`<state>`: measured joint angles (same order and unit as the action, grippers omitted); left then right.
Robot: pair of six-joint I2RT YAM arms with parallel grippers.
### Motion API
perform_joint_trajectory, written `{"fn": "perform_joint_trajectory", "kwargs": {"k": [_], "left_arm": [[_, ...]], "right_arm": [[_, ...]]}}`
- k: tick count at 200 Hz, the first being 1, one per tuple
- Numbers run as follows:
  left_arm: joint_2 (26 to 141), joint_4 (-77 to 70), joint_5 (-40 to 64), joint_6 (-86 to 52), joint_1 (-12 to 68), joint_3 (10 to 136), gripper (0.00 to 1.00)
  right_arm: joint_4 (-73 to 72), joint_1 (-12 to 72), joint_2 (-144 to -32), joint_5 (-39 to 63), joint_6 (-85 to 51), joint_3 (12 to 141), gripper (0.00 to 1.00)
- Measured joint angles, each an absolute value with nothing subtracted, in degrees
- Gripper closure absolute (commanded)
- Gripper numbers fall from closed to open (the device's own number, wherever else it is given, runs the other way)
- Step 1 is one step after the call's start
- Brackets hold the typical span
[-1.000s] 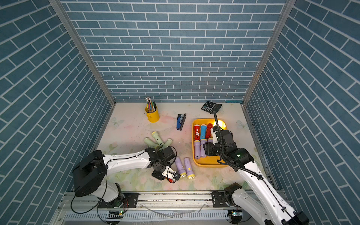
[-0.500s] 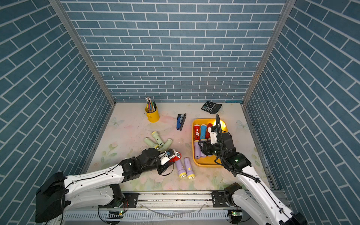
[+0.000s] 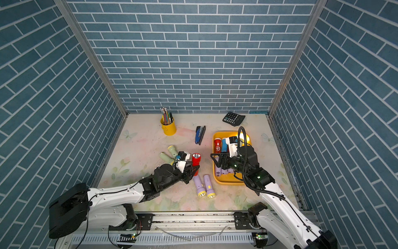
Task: Put the flashlights into the storage boxes
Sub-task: Pick up the flashlight from the center of the board, then place the flashlight at the storage box.
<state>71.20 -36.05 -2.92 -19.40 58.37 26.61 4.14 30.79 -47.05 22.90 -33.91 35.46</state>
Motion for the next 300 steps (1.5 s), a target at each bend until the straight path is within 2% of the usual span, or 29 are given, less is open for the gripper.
{"fn": "perform_joint_trajectory", "kwargs": {"k": [133,152,183,196,209,250,266,300], "left_arm": [[72.7,-39.0,-0.6,-24.8,58.4,26.8,0.69],[72.7,-38.9,-0.3,-25.0,58.3,26.8,0.69],[73.1,-38.8,-0.1,-25.3,58.3,26.8,0.69],[73.1,-38.9,-0.1,-25.6,58.2,26.8,0.68],[73.1,-38.9,-0.1,-25.8,58.1,26.8,0.64],[73.1,-39.5,-0.5,-26.5,58.2,26.9,0.38],[73.0,-39.0,-1.8,-27.2,58.2,27.0,0.3],[72.3,-32.2,-5.4,-28.2,58.2,29.6,0.24]], "right_arm": [[1.4,42.9,-61.3,22.2,-30.7,41.9,0.28],[1.2,43.3,-63.2,22.1,-30.2,42.5,0.34],[0.2,44.0,-64.9,22.1,-29.3,43.1,0.56],[0.1,44.0,-64.9,21.8,-28.9,43.1,0.62],[0.1,44.0,-64.9,21.5,-28.6,43.1,0.65],[6.6,42.2,-62.6,17.8,-28.6,44.3,0.69],[12.2,37.9,-61.7,17.5,-28.6,45.9,0.7],[25.4,24.8,-61.2,18.5,-26.7,50.4,0.7]]}}
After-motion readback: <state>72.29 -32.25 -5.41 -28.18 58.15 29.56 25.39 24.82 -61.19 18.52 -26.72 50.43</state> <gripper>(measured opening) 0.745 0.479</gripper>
